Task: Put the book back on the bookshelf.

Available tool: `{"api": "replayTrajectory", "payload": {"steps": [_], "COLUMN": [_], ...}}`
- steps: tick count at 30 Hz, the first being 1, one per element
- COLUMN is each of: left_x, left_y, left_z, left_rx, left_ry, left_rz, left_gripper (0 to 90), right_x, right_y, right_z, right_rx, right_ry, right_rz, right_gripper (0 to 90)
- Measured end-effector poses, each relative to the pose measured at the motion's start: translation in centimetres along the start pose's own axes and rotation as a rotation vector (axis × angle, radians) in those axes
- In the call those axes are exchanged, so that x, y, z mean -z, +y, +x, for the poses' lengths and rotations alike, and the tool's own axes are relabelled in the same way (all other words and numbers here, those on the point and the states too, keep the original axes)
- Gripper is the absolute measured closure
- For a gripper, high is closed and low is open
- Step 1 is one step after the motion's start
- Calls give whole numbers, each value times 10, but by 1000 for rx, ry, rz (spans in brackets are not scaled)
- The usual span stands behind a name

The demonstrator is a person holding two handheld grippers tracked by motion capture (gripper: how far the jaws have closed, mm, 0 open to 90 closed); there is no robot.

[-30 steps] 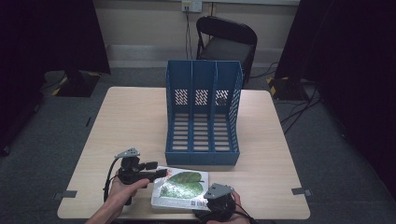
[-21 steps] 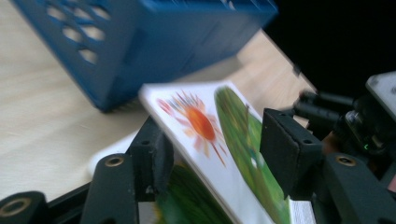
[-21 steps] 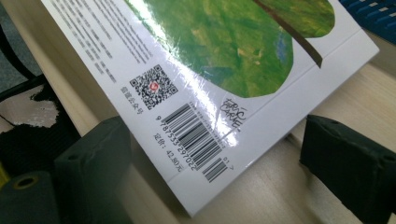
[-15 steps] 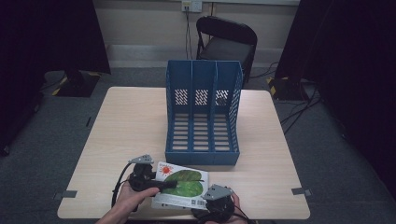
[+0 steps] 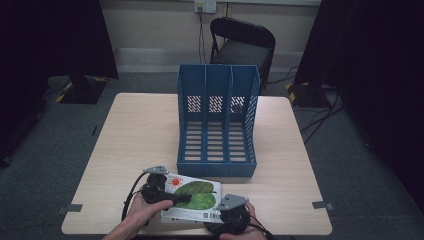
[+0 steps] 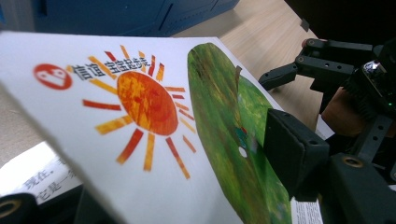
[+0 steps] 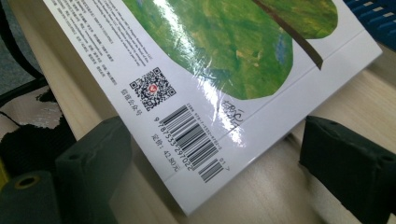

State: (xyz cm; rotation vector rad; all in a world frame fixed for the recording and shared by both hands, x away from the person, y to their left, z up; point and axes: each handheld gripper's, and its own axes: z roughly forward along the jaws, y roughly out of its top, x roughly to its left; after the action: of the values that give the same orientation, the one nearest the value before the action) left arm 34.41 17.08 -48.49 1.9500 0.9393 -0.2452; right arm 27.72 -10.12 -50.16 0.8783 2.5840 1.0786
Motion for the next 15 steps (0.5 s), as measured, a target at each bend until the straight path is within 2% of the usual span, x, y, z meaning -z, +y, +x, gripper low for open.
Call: {"api": "replayTrajectory", "payload": {"steps": [5, 7, 8, 9, 12, 15], "left_x": [-2, -3, -3, -2, -1, -1], "left_y": [1, 2, 2, 3, 2, 2], "left_z": [0, 0, 0, 0, -2, -1], "left_rx": [4, 8, 10, 16, 9, 9], "left_ry": [-1, -6, -9, -20, -17, -22], "left_rz": [8, 9, 3, -3, -5, 2], "left_gripper": [396, 421, 446, 446, 462, 462], "right_x": [-1, -1, -1, -1, 2, 3], "right_y": [1, 1, 2, 2, 2, 2], "right_z": [-1, 0, 1, 1, -2, -3], "right_rx": [7, 13, 42, 42, 28, 21], "right_ry": [5, 2, -8, -8, 30, 48], "right_rz": [6, 12, 29, 29, 39, 40], "right_gripper": [82, 81, 82, 82, 84, 84]}}
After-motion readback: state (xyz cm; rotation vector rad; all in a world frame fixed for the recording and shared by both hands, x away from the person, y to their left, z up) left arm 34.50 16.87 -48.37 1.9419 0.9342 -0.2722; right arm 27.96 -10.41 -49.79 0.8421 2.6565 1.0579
